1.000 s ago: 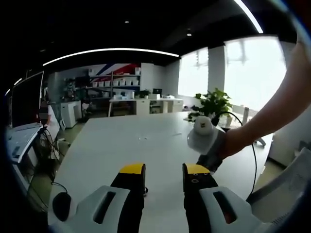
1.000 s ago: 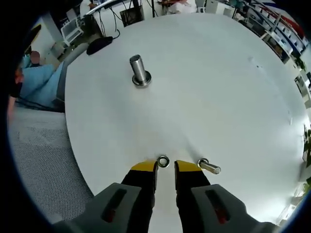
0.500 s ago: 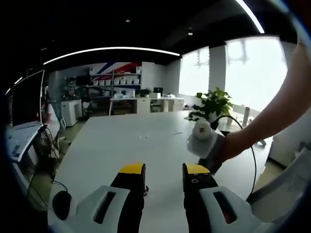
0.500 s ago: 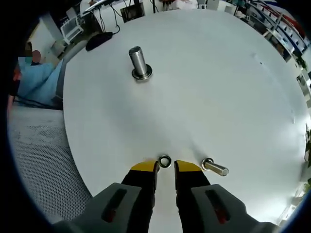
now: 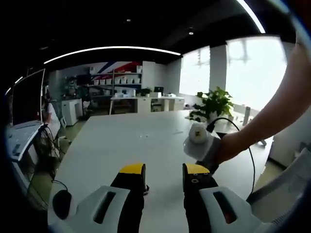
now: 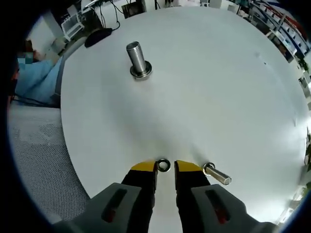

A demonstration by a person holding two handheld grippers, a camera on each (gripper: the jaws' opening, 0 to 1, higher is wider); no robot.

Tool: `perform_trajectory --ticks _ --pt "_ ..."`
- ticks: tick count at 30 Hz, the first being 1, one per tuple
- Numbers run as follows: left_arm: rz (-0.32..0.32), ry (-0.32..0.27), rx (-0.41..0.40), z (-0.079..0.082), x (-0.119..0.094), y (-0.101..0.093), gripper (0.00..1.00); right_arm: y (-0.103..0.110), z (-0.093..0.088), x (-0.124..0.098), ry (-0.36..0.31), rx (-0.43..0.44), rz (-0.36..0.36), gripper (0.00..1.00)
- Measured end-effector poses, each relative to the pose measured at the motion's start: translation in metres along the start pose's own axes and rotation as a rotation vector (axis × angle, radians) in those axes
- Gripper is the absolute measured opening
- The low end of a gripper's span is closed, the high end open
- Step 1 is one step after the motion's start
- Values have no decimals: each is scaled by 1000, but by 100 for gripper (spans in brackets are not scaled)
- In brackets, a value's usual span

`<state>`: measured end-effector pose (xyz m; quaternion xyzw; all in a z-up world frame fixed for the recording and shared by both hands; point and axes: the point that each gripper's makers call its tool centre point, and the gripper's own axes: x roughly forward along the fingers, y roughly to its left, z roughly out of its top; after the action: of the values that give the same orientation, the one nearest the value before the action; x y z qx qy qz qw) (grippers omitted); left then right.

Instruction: Place the washer onto the threaded stud by aligning its center hole with the stud, sliding it down to the base, and recovering from edge contact or off-axis alignment until the washer reaches the visible bottom stop.

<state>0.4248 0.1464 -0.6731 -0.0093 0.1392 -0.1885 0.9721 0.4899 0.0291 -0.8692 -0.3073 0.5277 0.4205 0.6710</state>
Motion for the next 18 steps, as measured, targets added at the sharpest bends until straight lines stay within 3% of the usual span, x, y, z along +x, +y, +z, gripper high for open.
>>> perform_trajectory --ticks 18 --pt "-2 6 -9 -2 1 0 29 2 -6 7 18 -16 10 16"
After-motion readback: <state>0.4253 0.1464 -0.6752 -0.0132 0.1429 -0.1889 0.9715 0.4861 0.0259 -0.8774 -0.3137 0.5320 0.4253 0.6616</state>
